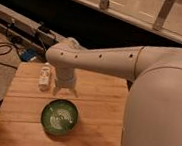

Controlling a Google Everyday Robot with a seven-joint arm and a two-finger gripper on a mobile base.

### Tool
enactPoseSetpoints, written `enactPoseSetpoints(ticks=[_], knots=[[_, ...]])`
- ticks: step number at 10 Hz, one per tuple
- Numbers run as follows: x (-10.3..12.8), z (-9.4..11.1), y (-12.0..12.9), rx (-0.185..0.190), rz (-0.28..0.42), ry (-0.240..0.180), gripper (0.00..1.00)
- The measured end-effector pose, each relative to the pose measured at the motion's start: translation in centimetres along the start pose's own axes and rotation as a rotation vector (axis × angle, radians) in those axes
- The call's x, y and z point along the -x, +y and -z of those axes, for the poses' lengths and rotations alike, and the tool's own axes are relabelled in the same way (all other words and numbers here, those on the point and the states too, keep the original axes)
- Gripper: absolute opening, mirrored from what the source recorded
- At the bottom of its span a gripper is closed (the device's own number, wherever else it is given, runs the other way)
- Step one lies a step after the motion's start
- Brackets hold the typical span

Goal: Place the bottle in the ceramic bowl

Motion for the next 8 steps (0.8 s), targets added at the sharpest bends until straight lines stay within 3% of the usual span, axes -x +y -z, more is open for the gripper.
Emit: enactPoseSetpoints(ticks=[3, 5, 6, 8], knots=[[0.0, 0.1, 0.0, -0.002, 0.002, -0.002, 0.65], [0.8, 0.8, 0.3, -0.024, 0.032, -0.039, 0.65], [1.7, 1.3, 0.9, -0.033, 0.057, -0.048, 0.65], [5.8, 1.7, 3.2, -0.067, 0.122, -0.056, 0.65]])
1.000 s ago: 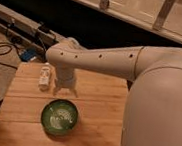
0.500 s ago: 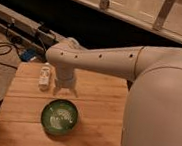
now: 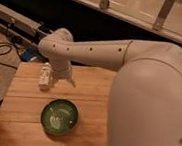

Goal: Place the bottle in the ceramic bowl

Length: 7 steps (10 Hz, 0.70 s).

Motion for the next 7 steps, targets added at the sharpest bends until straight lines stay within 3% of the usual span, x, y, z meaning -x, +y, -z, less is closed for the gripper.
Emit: enactPoseSetpoints(ticks=[4, 7], knots=[[5.9, 0.0, 6.7, -0.040, 0.126, -0.016, 0.65], [6.7, 0.0, 7.2, -0.048, 0.136, -0.023, 0.65]])
